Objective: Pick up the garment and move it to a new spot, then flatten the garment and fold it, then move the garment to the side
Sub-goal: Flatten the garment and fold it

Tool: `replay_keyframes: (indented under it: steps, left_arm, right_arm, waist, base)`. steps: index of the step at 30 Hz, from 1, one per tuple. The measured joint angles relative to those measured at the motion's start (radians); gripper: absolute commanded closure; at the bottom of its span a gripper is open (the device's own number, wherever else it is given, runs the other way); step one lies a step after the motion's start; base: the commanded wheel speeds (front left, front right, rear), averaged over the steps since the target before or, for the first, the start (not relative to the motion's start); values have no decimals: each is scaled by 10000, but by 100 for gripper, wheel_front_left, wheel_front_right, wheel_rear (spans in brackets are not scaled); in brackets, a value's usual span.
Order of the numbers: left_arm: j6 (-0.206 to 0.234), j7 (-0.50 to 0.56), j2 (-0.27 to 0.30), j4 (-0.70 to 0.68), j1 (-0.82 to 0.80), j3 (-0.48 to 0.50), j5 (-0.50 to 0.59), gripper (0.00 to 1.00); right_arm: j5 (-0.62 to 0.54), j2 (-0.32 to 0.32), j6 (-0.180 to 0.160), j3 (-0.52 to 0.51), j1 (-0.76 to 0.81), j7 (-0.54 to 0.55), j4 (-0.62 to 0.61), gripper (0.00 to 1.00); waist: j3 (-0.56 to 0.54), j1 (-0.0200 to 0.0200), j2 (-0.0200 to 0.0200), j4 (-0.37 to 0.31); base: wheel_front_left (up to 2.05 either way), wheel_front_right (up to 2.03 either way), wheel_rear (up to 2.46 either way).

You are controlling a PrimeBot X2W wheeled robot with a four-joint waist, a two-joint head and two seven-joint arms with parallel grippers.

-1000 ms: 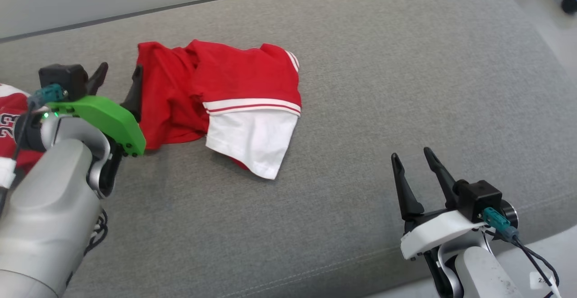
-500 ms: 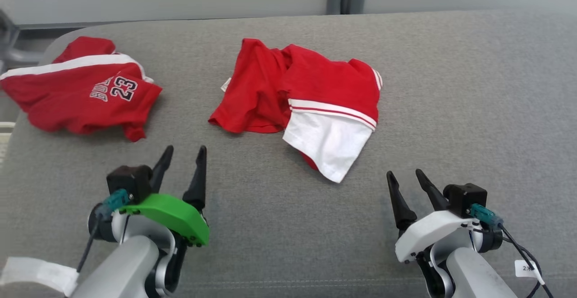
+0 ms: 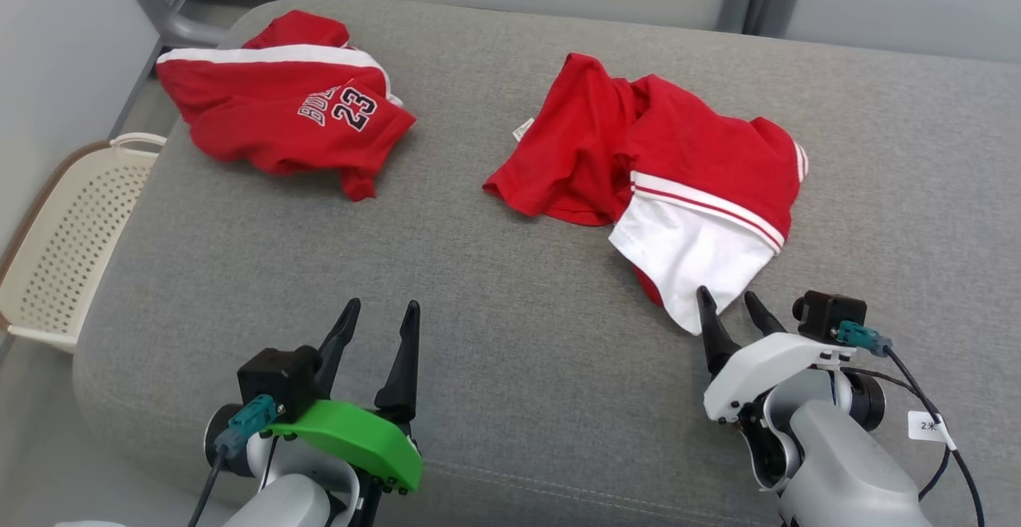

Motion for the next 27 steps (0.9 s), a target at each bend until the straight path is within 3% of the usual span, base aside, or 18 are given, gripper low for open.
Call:
replay_keyframes:
  steps: [7, 8, 9, 10, 11, 12, 22, 27]
  left_arm:
    - [123, 0, 17, -173, 12, -23, 71, 0]
    - [130, 0, 23, -180, 12, -13, 92, 0]
    - [167, 0, 36, -186, 12, -8, 105, 0]
    - [169, 0, 52, -196, 12, 2, 121, 0]
    - [182, 0, 67, -217, 12, 25, 130, 0]
    - [217, 0, 73, -238, 12, 46, 132, 0]
    - [255, 0, 109, -330, 216, 102, 194, 0]
    - [255, 0, 65, -330, 332, 105, 188, 0]
  right_arm:
    - [1321, 8, 0, 232, -452, -6, 723, 0]
    - [1400, 8, 0, 265, -497, -8, 748, 13]
    - [1519, 8, 2, 267, -525, -8, 773, 45]
    - [1555, 12, 2, 228, -547, -8, 779, 54]
    - [1509, 15, 2, 176, -583, -8, 769, 71]
    - [1432, 13, 2, 96, -619, -8, 715, 100]
    - [550, -50, 2, -343, -244, -8, -25, 100]
    - [546, -654, 2, -504, 198, 426, -470, 100]
  waist:
    - [230, 0, 0, 524]
    - [264, 0, 0, 536]
    - [288, 0, 0, 533]
    - [300, 0, 0, 512]
    - [308, 0, 0, 478]
    - [319, 0, 0, 438]
    - [312, 0, 0, -293]
    - [229, 0, 0, -788]
  base:
    - [0, 0, 0]
    - [0, 0, 0]
    - [0, 0, 0]
    - [0, 0, 0]
    - [0, 0, 0]
    - [0, 0, 0]
    - [0, 0, 0]
    - [0, 0, 0]
